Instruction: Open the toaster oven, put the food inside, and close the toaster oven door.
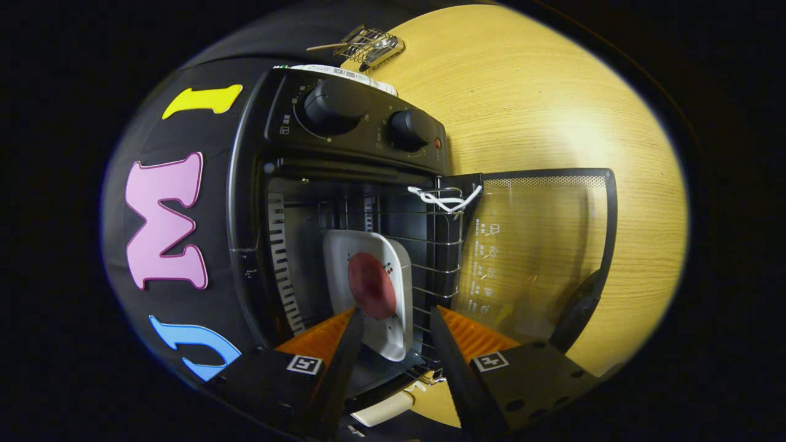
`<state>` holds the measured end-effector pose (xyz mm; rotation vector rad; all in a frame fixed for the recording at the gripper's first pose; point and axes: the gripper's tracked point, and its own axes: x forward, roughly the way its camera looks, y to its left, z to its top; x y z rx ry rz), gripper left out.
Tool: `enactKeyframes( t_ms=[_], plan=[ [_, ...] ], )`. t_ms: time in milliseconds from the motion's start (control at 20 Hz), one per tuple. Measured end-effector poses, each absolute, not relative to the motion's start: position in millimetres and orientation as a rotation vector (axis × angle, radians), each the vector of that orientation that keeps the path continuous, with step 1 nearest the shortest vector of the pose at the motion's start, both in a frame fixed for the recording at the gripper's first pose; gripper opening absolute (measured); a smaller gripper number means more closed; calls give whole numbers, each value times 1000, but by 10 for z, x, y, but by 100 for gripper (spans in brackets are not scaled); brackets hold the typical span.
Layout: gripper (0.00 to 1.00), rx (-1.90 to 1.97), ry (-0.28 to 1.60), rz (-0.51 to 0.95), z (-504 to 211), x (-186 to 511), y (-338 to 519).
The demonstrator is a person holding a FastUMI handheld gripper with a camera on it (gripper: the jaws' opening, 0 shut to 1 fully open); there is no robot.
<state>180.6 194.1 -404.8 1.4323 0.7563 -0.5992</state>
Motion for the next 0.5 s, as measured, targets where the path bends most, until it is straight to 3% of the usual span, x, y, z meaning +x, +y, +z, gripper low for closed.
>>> enactKeyframes(
  t_ms=[50, 100, 150, 500],
  plan=[
    [77, 1415, 782, -599, -4067, 1738, 1950],
    [94, 1417, 782, -586, -4042, 1708, 1935],
    [98, 1425, 781, -570, -4005, 1707, 1927],
    [99, 1399, 839, -436, -3665, 1491, 1972]
  ],
)
